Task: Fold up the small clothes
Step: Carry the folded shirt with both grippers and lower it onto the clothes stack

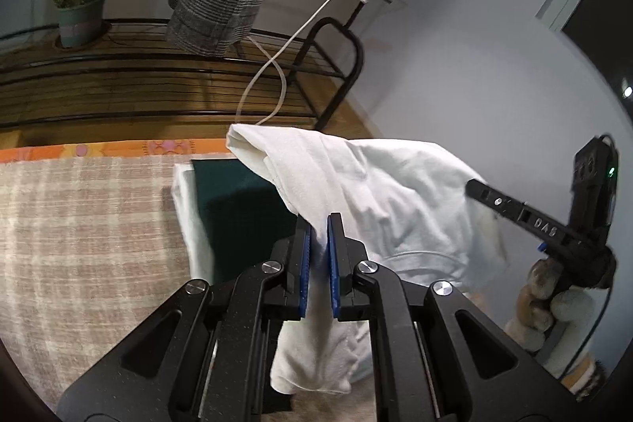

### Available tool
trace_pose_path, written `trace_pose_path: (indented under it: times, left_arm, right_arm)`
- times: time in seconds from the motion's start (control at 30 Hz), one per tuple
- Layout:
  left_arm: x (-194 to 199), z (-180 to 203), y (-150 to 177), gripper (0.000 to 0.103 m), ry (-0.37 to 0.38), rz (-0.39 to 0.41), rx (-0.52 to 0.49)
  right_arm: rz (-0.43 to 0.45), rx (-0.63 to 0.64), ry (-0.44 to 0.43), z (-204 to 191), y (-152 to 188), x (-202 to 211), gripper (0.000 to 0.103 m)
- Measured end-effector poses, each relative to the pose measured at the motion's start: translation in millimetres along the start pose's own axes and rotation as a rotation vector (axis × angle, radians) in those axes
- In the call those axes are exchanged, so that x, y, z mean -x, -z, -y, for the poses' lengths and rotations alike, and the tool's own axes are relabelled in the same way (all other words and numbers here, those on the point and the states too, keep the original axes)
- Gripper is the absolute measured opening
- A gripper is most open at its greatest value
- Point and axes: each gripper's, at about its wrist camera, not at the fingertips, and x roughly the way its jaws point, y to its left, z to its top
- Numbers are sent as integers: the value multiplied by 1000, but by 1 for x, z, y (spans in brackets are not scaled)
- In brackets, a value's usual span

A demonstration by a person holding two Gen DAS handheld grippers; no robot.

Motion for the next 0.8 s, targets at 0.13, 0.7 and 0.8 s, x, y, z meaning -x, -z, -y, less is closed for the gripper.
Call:
trace_pose_path:
  times: [0.13, 0.7, 0.8]
  left_arm:
    - [-1, -7, 7, 6, -75, -12, 1]
    - [104, 8, 25, 6, -52, 67, -59]
    - [138, 16, 32, 6, -41, 96, -75]
  right_arm:
    - [-21, 51, 104, -1, 6, -13, 2]
    - [39, 68, 122, -31, 17, 57, 15]
    - [67, 71, 114, -45, 21, 86, 19]
